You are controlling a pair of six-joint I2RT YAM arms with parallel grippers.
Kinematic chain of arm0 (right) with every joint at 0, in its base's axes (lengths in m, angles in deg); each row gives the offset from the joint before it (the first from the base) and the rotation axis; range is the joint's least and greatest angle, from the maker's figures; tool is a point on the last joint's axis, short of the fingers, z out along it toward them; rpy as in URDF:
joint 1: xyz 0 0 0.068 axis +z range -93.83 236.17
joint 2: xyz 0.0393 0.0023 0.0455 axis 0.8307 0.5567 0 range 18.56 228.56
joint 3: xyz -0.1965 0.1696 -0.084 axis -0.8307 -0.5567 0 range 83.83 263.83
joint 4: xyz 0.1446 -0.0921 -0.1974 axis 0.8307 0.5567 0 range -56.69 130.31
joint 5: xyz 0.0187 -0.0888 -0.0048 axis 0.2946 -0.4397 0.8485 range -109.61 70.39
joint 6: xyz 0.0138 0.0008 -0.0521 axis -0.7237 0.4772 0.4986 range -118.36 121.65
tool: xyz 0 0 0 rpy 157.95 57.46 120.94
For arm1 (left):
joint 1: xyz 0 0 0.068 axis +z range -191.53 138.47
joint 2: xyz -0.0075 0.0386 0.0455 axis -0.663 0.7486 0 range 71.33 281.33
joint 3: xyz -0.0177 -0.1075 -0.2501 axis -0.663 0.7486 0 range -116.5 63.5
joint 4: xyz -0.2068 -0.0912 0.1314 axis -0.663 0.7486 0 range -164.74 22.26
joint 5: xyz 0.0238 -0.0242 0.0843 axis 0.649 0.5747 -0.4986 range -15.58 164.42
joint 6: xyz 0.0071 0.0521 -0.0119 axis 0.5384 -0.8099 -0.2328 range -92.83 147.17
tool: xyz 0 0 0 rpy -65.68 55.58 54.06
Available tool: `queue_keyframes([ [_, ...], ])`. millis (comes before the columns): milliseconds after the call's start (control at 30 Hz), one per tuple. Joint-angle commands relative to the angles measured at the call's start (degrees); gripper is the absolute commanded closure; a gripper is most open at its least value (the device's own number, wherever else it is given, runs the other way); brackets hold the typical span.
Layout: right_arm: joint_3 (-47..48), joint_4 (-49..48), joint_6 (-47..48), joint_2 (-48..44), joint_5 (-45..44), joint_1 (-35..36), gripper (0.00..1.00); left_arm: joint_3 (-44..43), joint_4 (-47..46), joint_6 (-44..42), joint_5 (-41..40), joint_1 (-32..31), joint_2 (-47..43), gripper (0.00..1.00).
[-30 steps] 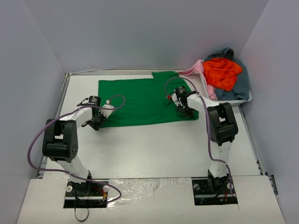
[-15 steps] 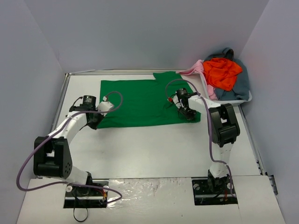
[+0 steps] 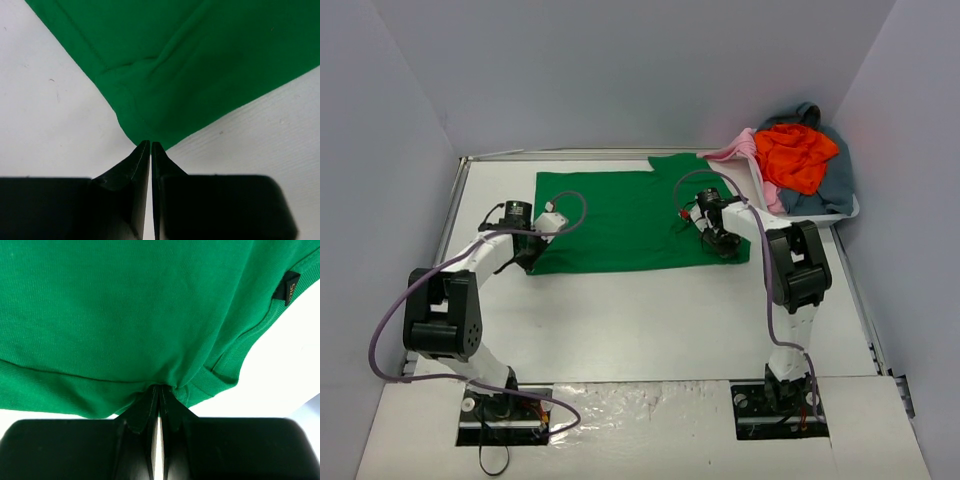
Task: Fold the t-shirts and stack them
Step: Fold the flattened tshirt in 1/3 of the way
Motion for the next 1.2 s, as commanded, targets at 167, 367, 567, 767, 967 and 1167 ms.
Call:
queue_keyframes([
  [167,0.92,4.41,-1.30,3.91,1.42,-0.49,1.00,-4.69,-4.10,1.29,0.76,-0.39,1.81,0.96],
  [367,1.10,4.50,-1.65,4.79,1.34,-0.23,1.00,-5.83,-4.02,1.20,1.90,-0.48,4.80,0.98],
  [567,1.01,4.41,-1.82,5.32,1.07,-0.23,1.00,-6.27,-2.78,1.37,3.31,-0.65,7.87,0.98],
  [767,0.84,4.50,-2.00,5.32,1.07,0.04,1.00,-6.10,-0.85,0.84,1.65,-0.83,10.86,0.98],
  [967,-0.92,4.85,-2.00,4.97,0.81,0.48,1.00,-5.83,1.43,0.49,-1.25,-1.62,12.36,0.98],
  [1167,-3.21,4.94,-2.00,3.65,0.98,0.57,1.00,-4.43,2.93,-0.47,-2.93,-3.37,12.10,0.98],
])
